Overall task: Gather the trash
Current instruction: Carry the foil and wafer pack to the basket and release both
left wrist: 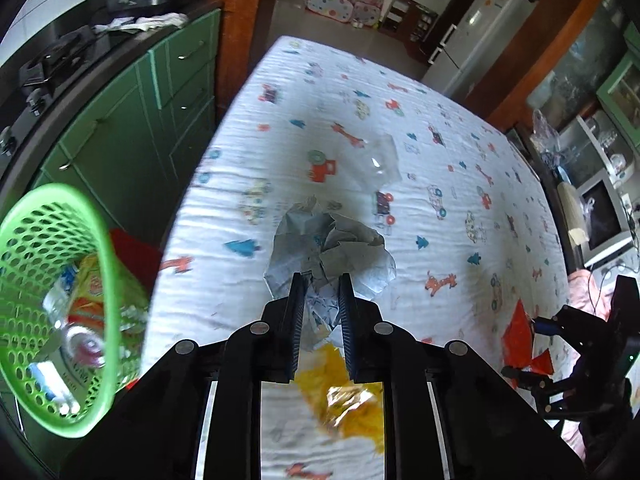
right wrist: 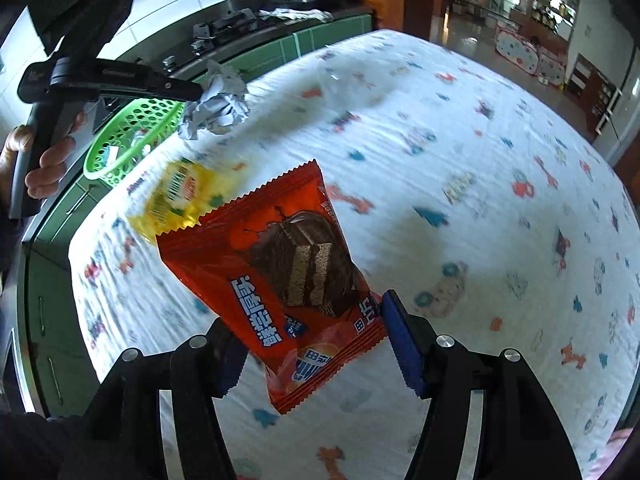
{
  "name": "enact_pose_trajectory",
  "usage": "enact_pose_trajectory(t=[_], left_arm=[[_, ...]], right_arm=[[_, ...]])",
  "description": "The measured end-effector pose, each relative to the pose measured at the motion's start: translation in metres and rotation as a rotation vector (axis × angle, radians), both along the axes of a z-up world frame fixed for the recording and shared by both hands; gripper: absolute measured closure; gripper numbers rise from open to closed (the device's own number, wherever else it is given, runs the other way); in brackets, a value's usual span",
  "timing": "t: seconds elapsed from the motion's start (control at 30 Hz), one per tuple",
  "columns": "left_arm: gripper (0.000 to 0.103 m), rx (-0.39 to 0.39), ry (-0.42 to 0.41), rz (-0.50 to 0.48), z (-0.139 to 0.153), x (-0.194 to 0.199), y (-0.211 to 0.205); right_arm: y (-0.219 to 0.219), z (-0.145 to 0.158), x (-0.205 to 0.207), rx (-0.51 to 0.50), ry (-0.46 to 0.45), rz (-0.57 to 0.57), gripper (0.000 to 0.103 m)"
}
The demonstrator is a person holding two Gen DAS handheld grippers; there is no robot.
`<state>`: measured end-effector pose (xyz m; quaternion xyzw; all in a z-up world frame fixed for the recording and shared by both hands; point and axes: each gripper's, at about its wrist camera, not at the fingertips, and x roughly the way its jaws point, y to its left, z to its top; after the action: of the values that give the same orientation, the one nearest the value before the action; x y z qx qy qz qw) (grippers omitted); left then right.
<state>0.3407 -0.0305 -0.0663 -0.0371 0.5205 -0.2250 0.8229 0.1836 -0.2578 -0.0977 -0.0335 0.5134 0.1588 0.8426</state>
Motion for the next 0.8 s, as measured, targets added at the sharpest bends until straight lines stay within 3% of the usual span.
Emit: enact_pose_trajectory(t=[0.4, 0.57, 0.8], left_arm=[[0.087, 0.038, -0.072, 0.228, 0.04, -0.022, 0.144], [0.087, 0.077, -0.053, 0.338, 0.032, -0.022, 0.204], [0.087, 0.112, -0.002, 0.421, 0.008, -0.019, 0.261]], right_arm=[[0.098, 0.031, 0.049, 0.024, -0.054, 0.142, 0.043], [0.153, 0.044, 0.077, 0.052, -0.078, 0.206, 0.043], [0.228, 0.052, 0.12, 0.074, -0.092, 0.272, 0.043]])
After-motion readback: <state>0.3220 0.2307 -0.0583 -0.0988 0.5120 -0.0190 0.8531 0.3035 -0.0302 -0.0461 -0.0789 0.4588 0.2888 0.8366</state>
